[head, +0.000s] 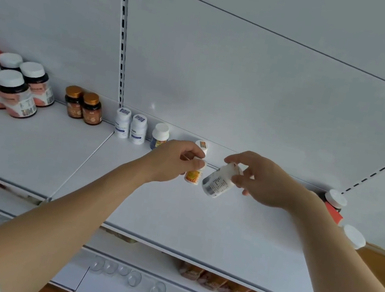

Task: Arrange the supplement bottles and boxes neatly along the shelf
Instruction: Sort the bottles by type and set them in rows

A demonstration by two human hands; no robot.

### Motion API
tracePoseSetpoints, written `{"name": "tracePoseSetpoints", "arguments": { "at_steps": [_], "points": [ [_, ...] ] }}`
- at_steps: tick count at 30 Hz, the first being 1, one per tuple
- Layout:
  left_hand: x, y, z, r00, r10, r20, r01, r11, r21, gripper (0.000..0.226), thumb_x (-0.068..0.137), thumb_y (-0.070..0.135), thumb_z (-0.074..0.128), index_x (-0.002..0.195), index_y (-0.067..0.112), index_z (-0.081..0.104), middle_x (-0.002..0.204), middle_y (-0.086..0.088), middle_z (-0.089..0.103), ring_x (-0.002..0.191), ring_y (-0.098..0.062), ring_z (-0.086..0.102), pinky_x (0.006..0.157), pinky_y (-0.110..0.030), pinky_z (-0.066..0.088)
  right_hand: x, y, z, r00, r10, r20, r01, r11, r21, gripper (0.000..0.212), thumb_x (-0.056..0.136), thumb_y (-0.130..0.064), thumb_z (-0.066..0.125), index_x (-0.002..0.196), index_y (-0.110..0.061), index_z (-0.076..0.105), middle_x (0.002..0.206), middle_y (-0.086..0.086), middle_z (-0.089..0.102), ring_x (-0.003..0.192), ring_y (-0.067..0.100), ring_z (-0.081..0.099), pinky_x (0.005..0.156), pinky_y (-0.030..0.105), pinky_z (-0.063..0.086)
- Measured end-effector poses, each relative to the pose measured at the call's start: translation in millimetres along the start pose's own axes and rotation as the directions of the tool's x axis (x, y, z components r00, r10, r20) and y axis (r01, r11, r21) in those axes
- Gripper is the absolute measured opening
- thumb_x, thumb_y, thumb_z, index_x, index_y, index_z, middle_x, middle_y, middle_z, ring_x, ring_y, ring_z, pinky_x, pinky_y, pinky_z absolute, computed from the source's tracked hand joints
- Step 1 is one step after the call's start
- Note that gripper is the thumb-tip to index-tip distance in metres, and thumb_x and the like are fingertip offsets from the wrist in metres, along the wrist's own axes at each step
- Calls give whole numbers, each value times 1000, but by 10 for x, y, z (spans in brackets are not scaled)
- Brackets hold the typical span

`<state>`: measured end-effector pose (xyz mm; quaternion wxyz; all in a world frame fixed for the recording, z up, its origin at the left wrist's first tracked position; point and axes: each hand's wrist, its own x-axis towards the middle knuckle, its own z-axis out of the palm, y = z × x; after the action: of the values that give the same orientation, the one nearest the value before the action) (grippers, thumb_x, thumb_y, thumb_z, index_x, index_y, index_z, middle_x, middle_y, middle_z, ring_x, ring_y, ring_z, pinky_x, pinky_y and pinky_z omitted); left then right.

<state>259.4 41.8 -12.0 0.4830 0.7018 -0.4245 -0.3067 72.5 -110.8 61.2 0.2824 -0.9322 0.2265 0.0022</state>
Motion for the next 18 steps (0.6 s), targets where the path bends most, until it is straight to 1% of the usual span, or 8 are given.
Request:
{"name": "tracePoseSetpoints", "arguments": {
  "at_steps": [2, 6, 7, 10, 11, 13, 16, 18],
  "points": [
    [9, -46, -91, 1000, 6, 10, -6, 1000, 3, 18, 88, 41, 69, 104, 33, 68, 102, 7, 71, 94, -21, 69, 88, -48, 56, 28, -61, 24, 1000, -17, 16, 17, 1000, -16, 37, 92, -11, 57, 110, -43, 62, 117, -9, 55, 79, 14, 69, 75, 36, 59],
    [7, -123, -200, 999, 23, 33, -24, 1000, 20, 18, 89, 37, 68, 106, 30, 68, 99, 7, 71, 93, -22, 68, 88, -46, 56, 65, -197, 89, 999, 5, 34, -6, 1000, 19, 39, 93, -9, 55, 105, -45, 62, 115, -10, 58, 74, 5, 69, 73, 24, 56],
    [1, -142, -219, 999, 22, 40, -23, 999, 24, 19, 89, 37, 68, 107, 30, 68, 98, 8, 70, 93, -21, 69, 88, -46, 56, 78, -228, 115, 999, 5, 36, -5, 1000, 27, 40, 92, -8, 56, 104, -46, 62, 115, -10, 58, 75, 6, 69, 73, 26, 57],
    [-4, -207, -272, 998, 13, 57, -15, 999, 33, 18, 89, 38, 68, 106, 31, 68, 97, 8, 70, 93, -20, 69, 88, -46, 56, 88, -297, 172, 999, 14, 51, -18, 997, 81, 42, 91, -4, 53, 101, -43, 64, 111, -5, 60, 75, 12, 72, 75, 41, 60],
    [-5, -216, -288, 998, 11, 62, -14, 999, 36, 17, 89, 38, 68, 105, 32, 67, 97, 8, 70, 92, -21, 68, 88, -46, 56, 84, -309, 180, 998, 24, 57, -28, 997, 75, 41, 91, -4, 52, 101, -42, 64, 108, -5, 62, 74, 12, 72, 76, 42, 60],
    [3, -219, -316, 998, 11, 64, -14, 999, 38, 17, 89, 39, 68, 104, 32, 67, 97, 8, 70, 93, -22, 68, 88, -46, 56, 76, -315, 194, 998, 29, 49, -32, 999, 44, 35, 89, -9, 55, 99, -42, 63, 106, -7, 62, 73, 8, 70, 75, 39, 58],
    [37, -208, -316, 998, 11, 59, -13, 999, 30, 16, 88, 39, 69, 103, 32, 68, 98, 6, 71, 92, -24, 68, 88, -48, 56, 104, -283, 200, 998, -5, -68, 6, 1000, 23, 14, 85, -27, 70, 87, -39, 63, 105, -11, 58, 72, 9, 63, 69, 25, 48],
    [67, -194, -290, 998, 8, 64, -10, 999, 34, 16, 89, 38, 69, 103, 31, 68, 98, 6, 70, 92, -25, 68, 88, -48, 56, 134, -241, 190, 992, -21, -122, 25, 999, 35, 10, 88, -33, 69, 84, -36, 61, 101, -12, 59, 69, 11, 64, 67, 25, 44]
  ]
}}
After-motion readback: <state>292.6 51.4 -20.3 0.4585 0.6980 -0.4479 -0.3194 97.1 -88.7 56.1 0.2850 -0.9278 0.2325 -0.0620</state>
